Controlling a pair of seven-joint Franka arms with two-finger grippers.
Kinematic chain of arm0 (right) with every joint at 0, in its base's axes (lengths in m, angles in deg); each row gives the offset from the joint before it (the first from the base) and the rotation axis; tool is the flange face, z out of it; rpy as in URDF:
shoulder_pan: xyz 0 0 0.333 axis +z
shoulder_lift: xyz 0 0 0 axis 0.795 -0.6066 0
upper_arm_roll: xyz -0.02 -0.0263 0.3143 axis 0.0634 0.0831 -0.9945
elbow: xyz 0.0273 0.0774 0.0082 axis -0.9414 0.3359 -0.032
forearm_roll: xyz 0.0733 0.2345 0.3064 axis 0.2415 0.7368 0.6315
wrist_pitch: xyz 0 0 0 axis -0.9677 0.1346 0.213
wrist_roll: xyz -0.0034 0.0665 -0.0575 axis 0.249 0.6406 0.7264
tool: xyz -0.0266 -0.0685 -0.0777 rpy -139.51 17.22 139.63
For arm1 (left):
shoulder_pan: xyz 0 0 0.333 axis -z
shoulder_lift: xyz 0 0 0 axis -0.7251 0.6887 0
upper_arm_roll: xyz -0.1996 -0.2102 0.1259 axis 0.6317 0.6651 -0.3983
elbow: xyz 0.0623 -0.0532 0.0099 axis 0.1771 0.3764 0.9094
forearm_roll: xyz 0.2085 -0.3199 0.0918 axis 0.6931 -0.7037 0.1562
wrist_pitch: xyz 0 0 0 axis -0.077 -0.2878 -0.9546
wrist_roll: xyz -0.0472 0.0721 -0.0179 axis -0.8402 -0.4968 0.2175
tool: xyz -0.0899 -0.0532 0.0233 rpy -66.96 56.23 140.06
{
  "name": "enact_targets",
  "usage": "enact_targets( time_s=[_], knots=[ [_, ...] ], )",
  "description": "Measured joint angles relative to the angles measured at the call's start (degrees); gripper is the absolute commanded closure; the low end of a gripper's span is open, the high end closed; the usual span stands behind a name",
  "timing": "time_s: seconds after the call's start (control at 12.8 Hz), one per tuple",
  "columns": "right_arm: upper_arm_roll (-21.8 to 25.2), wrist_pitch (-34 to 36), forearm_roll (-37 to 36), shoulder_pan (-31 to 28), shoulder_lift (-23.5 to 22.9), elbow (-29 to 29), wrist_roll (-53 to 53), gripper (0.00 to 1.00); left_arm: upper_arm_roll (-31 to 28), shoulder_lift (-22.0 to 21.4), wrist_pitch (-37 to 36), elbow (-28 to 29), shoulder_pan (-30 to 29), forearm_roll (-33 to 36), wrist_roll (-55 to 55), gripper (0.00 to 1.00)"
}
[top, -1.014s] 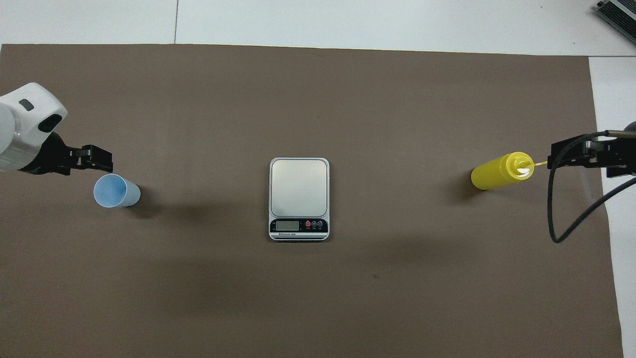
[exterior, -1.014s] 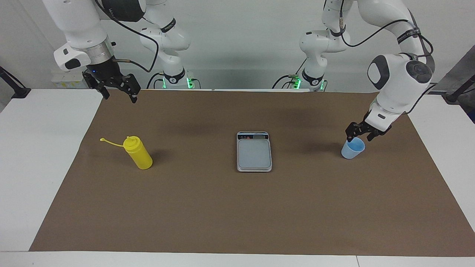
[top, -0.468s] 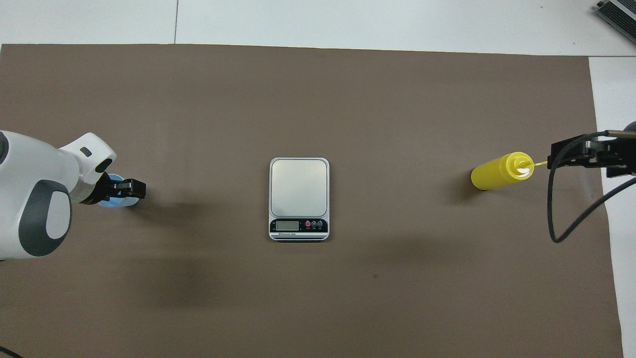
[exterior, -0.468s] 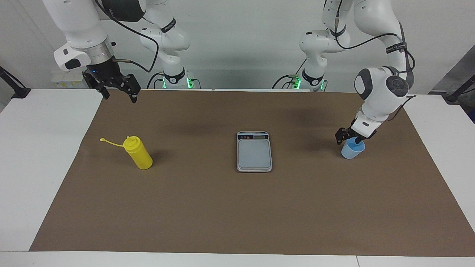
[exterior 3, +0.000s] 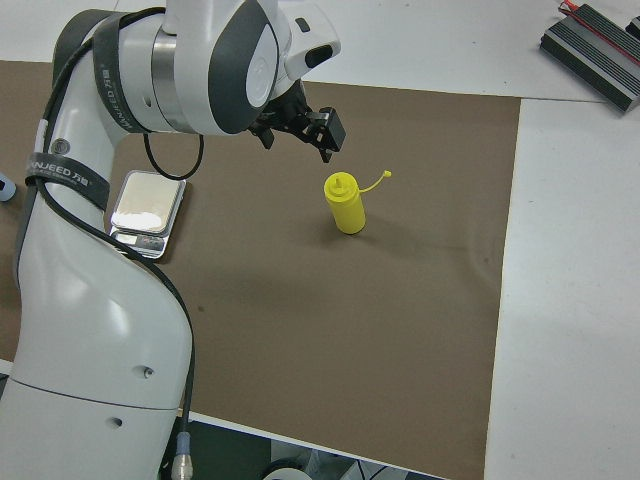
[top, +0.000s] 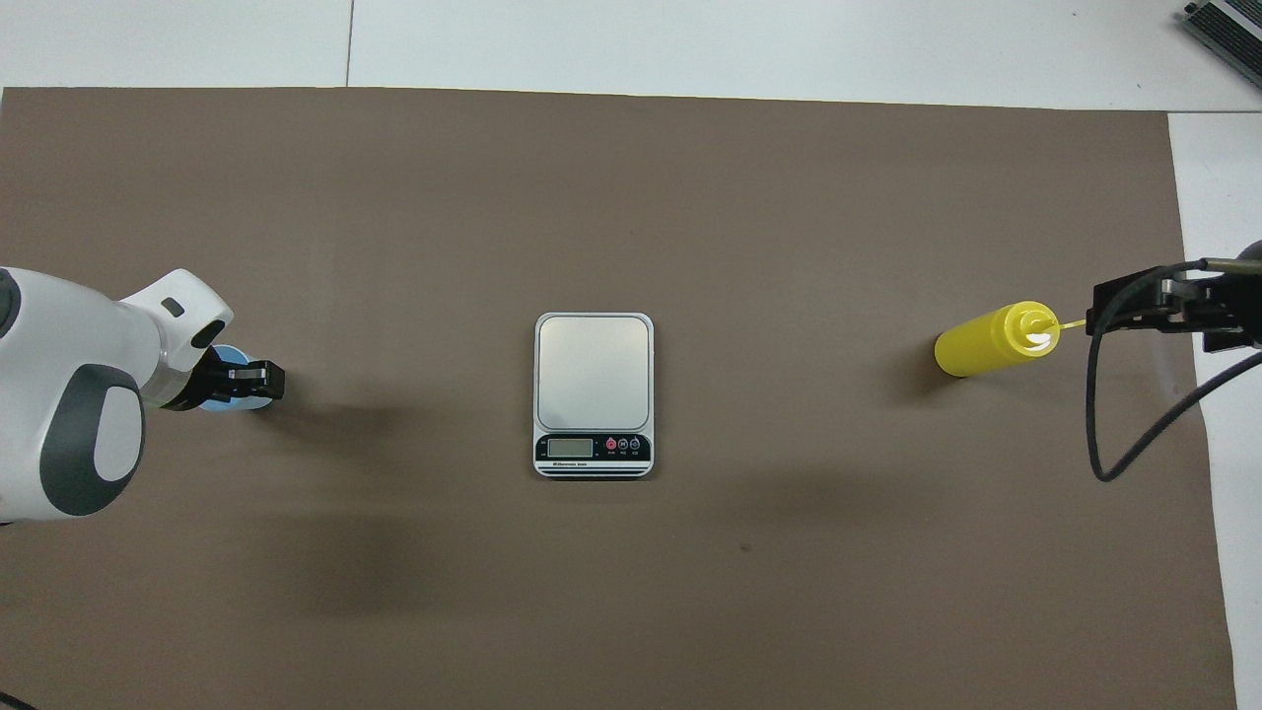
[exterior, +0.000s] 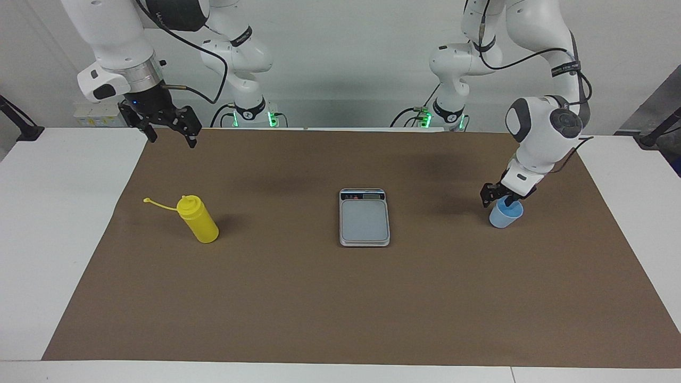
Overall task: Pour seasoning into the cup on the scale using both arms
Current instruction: 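Lift the blue cup with the left gripper and carry it over the scale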
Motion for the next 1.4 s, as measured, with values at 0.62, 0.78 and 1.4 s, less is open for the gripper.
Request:
enact_targets(
  time_s=[0.62,0.78,1.4],
  knots=[
    [0.0,0.0,0.0,0.0,0.0,0.0,0.0,0.0,-0.37,-0.79,-0.02,0.68,-0.13,-0.05,-0.18,1.0],
    [0.0,0.0,0.0,0.0,0.0,0.0,0.0,0.0,-0.34,-0.79,-0.03,0.68,-0.11,-0.05,-0.18,1.0],
    [0.0,0.0,0.0,0.0,0.0,0.01,0.0,0.0,0.62,-0.55,-4.15,-4.11,5.66,-0.76,-11.69,1.0]
  ],
)
